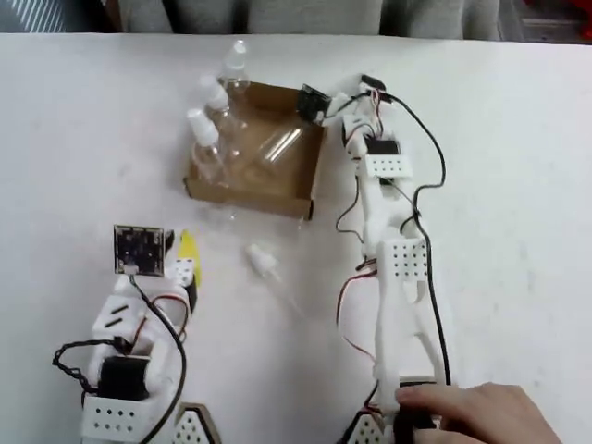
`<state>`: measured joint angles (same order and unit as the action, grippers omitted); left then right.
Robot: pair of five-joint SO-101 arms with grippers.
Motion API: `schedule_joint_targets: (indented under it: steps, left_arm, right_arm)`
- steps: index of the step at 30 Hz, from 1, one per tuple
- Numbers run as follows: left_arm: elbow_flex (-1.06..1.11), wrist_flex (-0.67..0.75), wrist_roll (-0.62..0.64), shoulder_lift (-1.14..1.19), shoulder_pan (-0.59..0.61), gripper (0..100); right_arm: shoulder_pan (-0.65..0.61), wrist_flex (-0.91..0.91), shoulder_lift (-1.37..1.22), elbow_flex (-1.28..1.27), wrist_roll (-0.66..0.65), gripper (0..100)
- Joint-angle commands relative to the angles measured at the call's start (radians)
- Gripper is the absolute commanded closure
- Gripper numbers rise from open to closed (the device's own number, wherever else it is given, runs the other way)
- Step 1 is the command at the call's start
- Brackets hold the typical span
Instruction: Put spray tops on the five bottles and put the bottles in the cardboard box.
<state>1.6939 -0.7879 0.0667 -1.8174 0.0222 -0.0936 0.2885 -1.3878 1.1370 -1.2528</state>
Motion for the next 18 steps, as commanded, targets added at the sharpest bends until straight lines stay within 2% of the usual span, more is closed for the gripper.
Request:
schedule_joint_targets:
  steps: [1, 5, 8, 10, 12, 14, 18]
  left_arm:
    - [-0.002, 0.015, -0.008, -0.010, 0.008, 91]
    - [-0.002, 0.015, -0.008, -0.010, 0.008, 91]
    - [-0.002, 0.015, -0.008, -0.010, 0.008, 91]
    - [-0.002, 0.015, -0.008, -0.010, 0.008, 91]
    - [-0.002, 0.015, -0.008, -0.010, 0.008, 91]
    - [-0.002, 0.015, -0.008, -0.010, 0.008, 91]
    - [-0.002, 0.015, -0.008, -0.010, 0.008, 91]
  right_arm:
    - [-0.012, -0.117, 0.002, 0.015, -0.014, 86.5]
    - [-0.027, -0.219, -0.021, 0.015, -0.014, 86.8]
    - [-0.039, -0.222, -0.025, 0.015, -0.014, 87.0]
    - [-0.041, -0.223, -0.025, 0.015, -0.014, 90.9]
    - [-0.041, -0.226, -0.025, 0.015, -0.014, 99.1]
    - [-0.035, -0.226, -0.021, 0.015, -0.014, 96.4]
    - [-0.018, -0.226, -0.015, 0.017, -0.014, 98.0]
